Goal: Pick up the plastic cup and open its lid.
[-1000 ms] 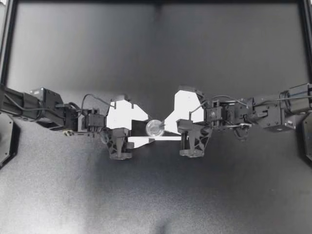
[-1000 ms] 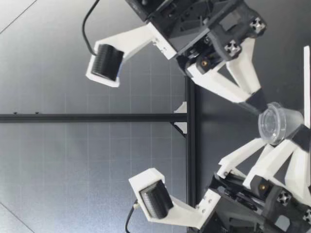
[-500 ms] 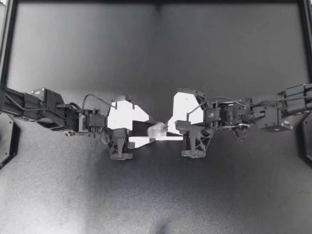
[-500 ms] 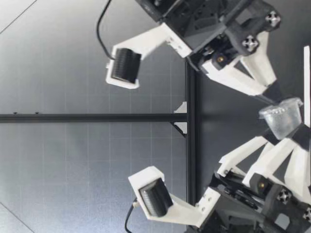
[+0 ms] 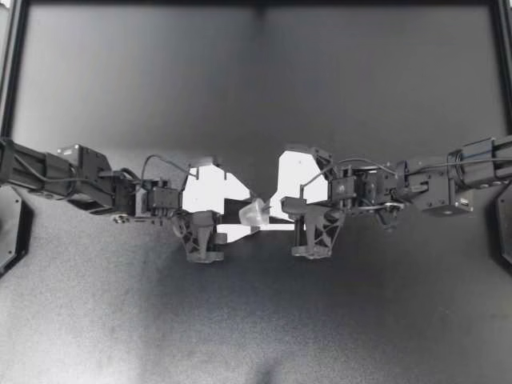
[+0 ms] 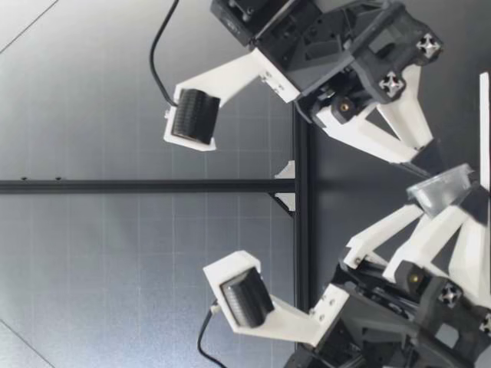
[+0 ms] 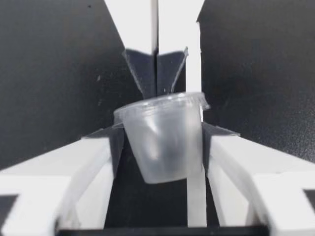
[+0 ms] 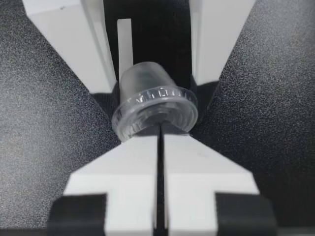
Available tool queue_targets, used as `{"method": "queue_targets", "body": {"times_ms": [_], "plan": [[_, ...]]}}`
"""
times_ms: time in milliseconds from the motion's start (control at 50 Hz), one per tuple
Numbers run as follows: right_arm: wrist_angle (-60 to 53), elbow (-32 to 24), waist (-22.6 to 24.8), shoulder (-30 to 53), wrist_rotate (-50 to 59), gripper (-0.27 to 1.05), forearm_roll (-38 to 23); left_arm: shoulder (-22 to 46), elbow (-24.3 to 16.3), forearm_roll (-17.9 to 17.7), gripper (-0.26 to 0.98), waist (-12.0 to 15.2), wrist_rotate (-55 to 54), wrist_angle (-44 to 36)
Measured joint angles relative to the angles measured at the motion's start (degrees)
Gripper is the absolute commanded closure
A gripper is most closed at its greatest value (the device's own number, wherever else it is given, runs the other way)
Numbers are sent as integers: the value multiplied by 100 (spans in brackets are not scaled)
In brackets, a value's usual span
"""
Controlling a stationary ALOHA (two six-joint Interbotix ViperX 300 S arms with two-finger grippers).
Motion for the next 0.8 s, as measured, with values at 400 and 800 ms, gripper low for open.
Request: {"method": "queue_targets", "body": {"times_ms": [400, 800], "plan": [[0, -18, 9, 9, 0, 96, 0, 0, -62, -18, 55, 0, -18, 114], [-369, 606, 35, -1688, -132, 96, -53, -246, 211, -26, 56, -18, -18, -167]]}}
